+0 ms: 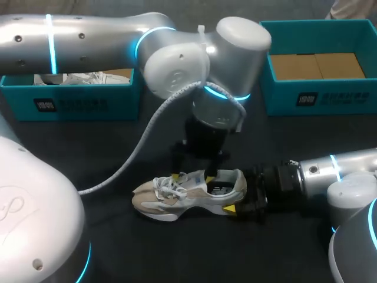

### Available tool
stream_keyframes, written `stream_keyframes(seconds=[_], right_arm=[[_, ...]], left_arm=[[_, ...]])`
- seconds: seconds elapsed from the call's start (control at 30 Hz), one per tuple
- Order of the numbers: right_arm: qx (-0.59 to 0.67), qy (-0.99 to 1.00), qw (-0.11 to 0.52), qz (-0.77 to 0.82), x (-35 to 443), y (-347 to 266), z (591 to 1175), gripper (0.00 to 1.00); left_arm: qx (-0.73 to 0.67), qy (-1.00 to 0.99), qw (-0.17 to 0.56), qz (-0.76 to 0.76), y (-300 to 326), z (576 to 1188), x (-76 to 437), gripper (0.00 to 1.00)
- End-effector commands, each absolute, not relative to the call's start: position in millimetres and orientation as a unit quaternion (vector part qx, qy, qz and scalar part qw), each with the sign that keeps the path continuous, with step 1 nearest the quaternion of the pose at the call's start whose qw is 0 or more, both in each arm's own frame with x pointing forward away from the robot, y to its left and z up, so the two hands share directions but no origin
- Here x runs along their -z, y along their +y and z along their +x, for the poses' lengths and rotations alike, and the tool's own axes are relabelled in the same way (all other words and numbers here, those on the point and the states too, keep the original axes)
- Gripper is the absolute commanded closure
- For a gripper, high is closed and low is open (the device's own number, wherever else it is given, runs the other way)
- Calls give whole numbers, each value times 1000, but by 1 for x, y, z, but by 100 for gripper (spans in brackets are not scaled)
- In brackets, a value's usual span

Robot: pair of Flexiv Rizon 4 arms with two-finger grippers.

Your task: Take the shoe out of the shoebox, open the shoe tongue, remove and reinsert the insole, then place the shoe into the shoebox

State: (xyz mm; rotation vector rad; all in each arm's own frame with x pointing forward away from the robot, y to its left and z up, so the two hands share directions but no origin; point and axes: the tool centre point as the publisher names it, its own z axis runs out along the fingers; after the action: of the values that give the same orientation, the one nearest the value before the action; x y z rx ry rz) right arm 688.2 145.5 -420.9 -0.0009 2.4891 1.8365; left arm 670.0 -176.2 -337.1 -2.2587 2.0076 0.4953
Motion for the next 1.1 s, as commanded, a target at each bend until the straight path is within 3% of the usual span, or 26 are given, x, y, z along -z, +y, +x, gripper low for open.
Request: stream_keyframes(seconds=[0.03, 0.3, 0.5, 0.7, 1.1], right_arm=[[-592, 806, 24, 0, 422, 148, 688, 100], [-592, 806, 24, 0, 422, 148, 688, 100], [-592, 806, 24, 0, 422, 148, 688, 100], [-592, 806, 24, 0, 422, 148, 688, 100], [-592, 806, 24, 0, 422, 148, 688, 100]], left_arm=[[-181, 646, 63, -739, -188, 668, 340, 53], [-168, 646, 55, -743, -176, 662, 335, 73], [-152, 646, 39, -747, -166, 661, 331, 79], [-121, 641, 8, -758, -153, 659, 320, 100], [-36, 640, -72, -764, -121, 652, 299, 100]])
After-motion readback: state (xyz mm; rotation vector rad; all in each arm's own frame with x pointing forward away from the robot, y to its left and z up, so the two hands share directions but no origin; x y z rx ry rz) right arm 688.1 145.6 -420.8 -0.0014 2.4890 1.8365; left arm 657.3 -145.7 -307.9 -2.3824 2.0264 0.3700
